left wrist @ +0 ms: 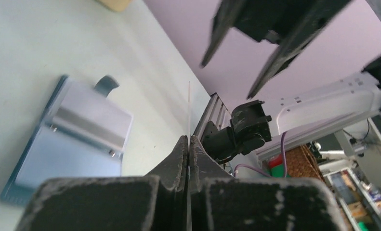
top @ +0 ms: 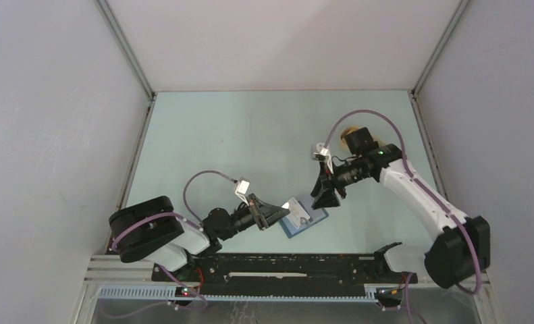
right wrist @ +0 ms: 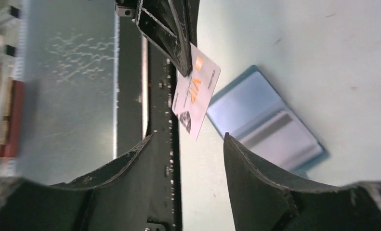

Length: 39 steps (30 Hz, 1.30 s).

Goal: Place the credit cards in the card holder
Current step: Pick up the credit card from the storage box, then insert the credit card into the card holder.

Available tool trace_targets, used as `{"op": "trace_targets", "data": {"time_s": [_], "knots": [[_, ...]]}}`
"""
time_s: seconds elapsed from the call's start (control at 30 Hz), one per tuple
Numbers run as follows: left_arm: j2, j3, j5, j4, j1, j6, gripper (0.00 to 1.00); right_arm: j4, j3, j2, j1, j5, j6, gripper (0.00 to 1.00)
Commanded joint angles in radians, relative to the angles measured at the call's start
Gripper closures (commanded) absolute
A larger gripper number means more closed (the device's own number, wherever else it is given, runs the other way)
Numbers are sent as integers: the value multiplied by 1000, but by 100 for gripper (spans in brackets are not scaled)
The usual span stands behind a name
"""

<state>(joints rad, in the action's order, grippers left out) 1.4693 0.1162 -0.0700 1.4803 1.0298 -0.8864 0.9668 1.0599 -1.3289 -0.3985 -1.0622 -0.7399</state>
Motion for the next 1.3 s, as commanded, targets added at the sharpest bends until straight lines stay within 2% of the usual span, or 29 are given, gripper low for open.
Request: {"op": "trace_targets", "data": {"time_s": [0.0,0.17,0.27,0.4,0.63,1.27], "knots": [[-22,-66,154,35,11,-149,100,-146,-48,110,34,99,86,40],[-19,-82,428,36,109,-214,100,-259,-120,75,105,46,247,46],[18,-69,544,37,166,-235,100,-263,-133,16,148,25,279,51],[71,-54,631,38,204,-268,100,-290,-133,-27,159,152,310,55],[131,-21,647,38,213,-279,100,-327,-133,-59,150,304,342,51],[275,71,645,40,194,-301,100,-278,-81,-207,128,344,343,50]]}}
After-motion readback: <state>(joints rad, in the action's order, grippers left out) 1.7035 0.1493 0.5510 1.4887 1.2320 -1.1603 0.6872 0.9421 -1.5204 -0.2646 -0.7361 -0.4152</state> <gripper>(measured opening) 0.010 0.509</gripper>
